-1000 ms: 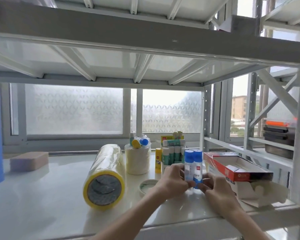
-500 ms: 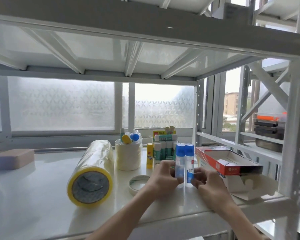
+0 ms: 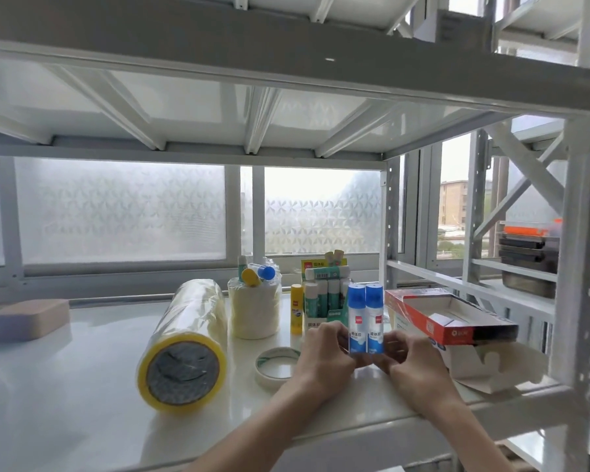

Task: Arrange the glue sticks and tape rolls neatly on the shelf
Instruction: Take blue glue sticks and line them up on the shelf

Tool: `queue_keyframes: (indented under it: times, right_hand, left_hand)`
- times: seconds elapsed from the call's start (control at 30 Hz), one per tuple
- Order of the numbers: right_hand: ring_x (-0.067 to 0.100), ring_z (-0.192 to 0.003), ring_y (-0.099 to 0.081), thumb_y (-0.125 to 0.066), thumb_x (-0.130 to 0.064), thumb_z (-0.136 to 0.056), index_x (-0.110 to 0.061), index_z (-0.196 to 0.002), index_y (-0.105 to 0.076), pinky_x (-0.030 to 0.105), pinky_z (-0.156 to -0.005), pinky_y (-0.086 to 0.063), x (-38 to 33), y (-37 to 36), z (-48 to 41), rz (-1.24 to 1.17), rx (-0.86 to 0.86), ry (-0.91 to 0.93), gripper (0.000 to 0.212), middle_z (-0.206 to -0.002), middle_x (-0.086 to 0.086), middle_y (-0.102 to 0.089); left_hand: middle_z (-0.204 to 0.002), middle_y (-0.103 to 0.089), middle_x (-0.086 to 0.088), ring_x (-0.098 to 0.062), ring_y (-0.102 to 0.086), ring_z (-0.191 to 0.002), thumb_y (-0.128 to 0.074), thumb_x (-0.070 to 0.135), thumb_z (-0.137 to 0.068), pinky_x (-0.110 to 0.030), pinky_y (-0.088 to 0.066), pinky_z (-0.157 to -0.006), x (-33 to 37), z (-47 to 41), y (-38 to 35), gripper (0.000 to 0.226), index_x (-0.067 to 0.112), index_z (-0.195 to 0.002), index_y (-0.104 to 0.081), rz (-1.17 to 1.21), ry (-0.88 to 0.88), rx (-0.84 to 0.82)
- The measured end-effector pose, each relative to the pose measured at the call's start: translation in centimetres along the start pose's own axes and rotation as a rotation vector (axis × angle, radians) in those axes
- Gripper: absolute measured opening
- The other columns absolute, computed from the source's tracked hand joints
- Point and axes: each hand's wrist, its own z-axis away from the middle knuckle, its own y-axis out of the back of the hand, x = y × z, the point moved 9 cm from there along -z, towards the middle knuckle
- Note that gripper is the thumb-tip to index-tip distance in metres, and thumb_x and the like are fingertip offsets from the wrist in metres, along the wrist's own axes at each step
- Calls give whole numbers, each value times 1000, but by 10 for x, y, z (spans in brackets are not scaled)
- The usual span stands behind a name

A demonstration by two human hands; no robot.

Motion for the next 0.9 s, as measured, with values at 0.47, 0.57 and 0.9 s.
queue_keyframes:
  times: [0.47, 0.57, 0.9]
  right_hand:
    - [8, -79, -69, -85, -24, -68, -18, -92, -72, 19, -69, -50, -8, 0, 7, 26, 1, -24, 28, -78, -5, -74]
    - [7, -75, -64, -85, -22, -67, -18, -95, -67, 18, -68, -46, -19, 5, 16, 15, 28, -32, 33, -79, -5, -70]
    - [23, -65, -60, -77, 10, -68, -6, -101, -66, 28, -70, -43, -73, 42, 83, 162, 391, 53, 39, -86, 6, -66]
  left_hand:
    - [-101, -72, -5, -13, -64, -82, -85, 42, -67, -24, -58, -74, 8, 9, 6, 56, 9, -109, -67, -4, -11, 33]
    - [-108, -69, -5, -10, -56, -86, -84, 38, -70, -14, -51, -75, 19, 17, 19, 59, 9, -117, -62, 9, -25, 88]
    - [-86, -72, 10, 3, -68, -79, -76, 19, -82, -3, -49, -69, 45, 72, 166, 19, 18, -100, -72, 43, -38, 292]
